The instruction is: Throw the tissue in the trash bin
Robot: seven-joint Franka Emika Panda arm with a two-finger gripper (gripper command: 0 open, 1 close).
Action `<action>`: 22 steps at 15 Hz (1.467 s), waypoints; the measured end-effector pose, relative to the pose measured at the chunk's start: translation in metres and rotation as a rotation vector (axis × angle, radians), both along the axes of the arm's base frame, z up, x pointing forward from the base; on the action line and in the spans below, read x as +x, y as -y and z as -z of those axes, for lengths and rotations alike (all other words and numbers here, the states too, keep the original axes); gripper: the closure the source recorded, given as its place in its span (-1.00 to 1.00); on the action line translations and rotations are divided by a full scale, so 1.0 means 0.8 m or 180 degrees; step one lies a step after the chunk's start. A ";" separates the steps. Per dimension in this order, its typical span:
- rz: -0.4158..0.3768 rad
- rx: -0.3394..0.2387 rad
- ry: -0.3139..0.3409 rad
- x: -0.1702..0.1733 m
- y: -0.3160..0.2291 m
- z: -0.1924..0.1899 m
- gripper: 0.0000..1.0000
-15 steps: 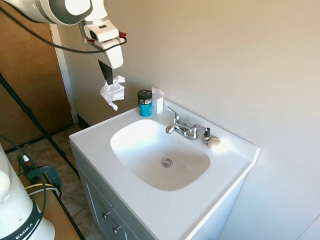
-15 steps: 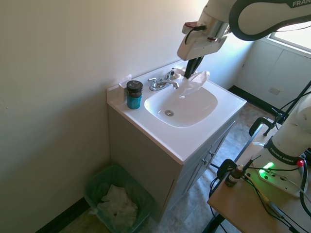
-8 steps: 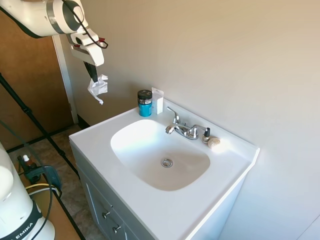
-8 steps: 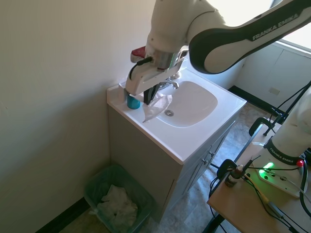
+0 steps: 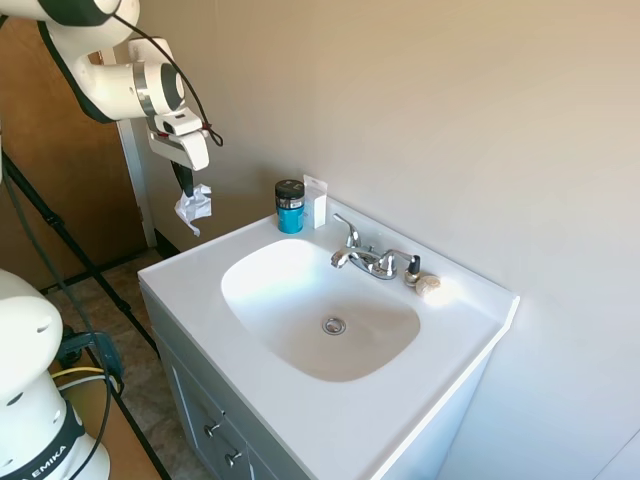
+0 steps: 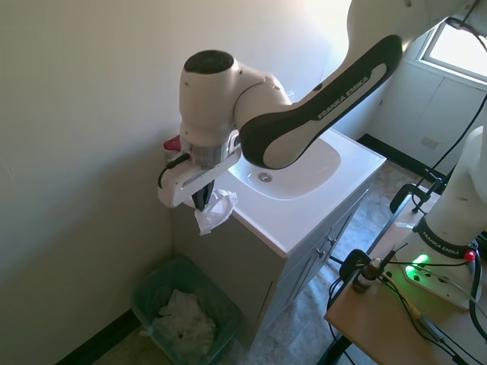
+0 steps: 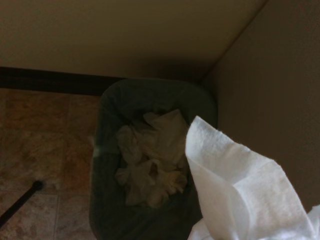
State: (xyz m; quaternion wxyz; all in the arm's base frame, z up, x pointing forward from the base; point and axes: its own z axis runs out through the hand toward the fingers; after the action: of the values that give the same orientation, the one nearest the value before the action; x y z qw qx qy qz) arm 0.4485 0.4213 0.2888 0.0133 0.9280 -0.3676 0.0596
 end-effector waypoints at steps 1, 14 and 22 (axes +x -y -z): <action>-0.0008 -0.0005 -0.0010 0.004 -0.008 0.010 -1.00; 0.0068 -0.0026 -0.0034 0.015 -0.018 0.029 -1.00; 0.0289 -0.0123 0.0221 0.009 0.034 -0.056 -1.00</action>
State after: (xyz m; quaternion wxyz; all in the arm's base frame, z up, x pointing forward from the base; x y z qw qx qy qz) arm 0.4555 0.3945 0.3333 0.0212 0.9073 -0.4084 0.0981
